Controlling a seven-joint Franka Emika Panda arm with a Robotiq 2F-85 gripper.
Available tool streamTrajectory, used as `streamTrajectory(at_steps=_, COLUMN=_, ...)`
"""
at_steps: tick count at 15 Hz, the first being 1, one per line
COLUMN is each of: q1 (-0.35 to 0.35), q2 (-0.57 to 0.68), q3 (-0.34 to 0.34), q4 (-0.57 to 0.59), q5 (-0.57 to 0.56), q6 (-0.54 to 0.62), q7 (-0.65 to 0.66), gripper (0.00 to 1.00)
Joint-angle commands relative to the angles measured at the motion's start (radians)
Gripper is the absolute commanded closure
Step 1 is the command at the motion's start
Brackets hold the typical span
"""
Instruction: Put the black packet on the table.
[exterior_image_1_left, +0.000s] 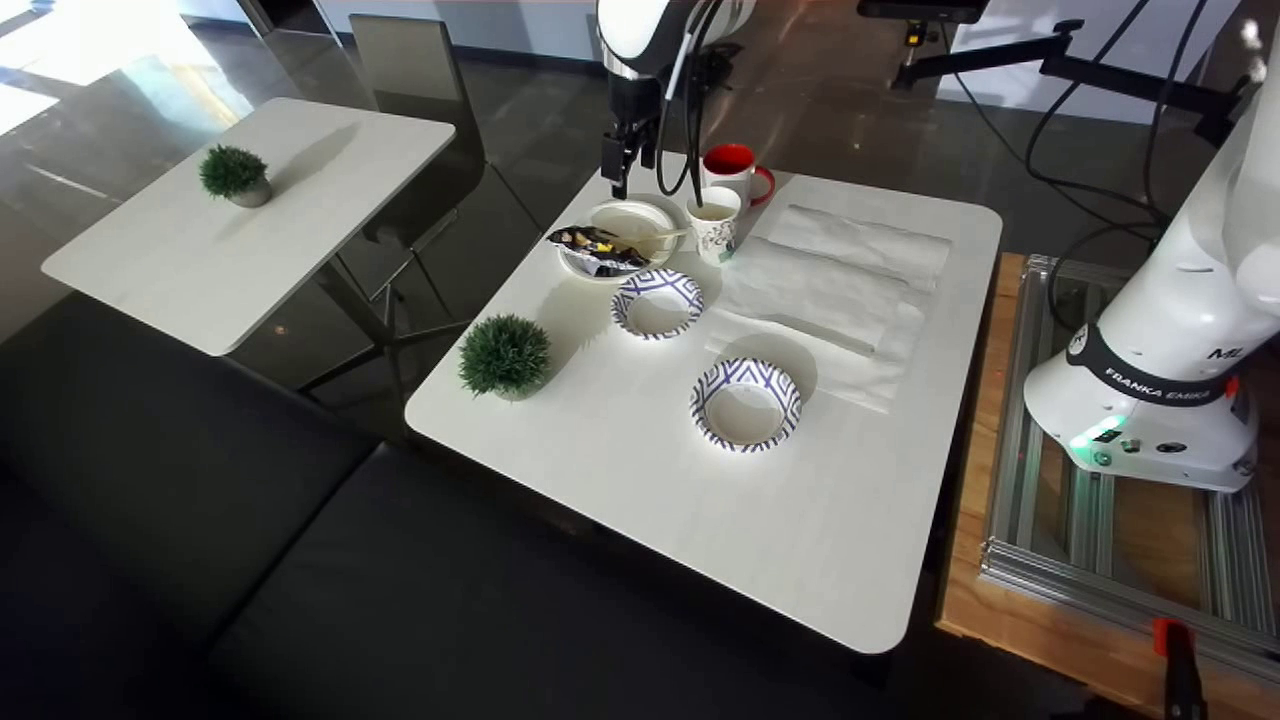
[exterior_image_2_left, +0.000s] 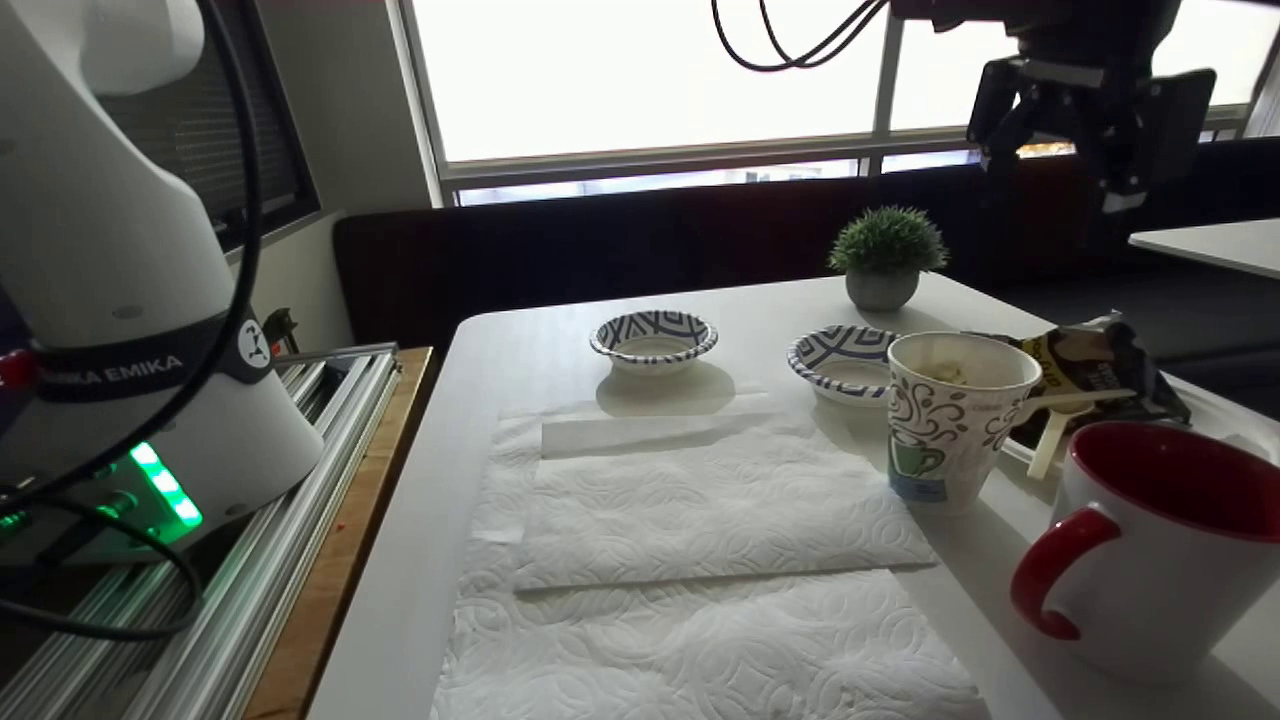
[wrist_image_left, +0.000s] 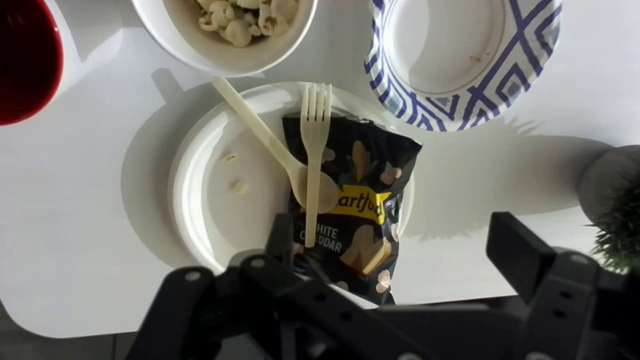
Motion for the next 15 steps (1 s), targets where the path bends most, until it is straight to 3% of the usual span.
streamTrajectory(at_steps=1, q1=-0.021, q2=0.097, q3=0.034, q4=0.054, q5=0.025, q6=0.034, q7=0.018, gripper=0.00)
streamTrajectory(at_steps=6, q1=-0.022, q2=0.169, q3=0.056, q4=0.058, q5=0.014, q6=0.118, q7=0.049, gripper=0.00)
streamTrajectory(at_steps=15, q1=-0.019, q2=0.176, q3=0.057, q4=0.055, q5=-0.011, q6=0.122, q7=0.053, gripper=0.00)
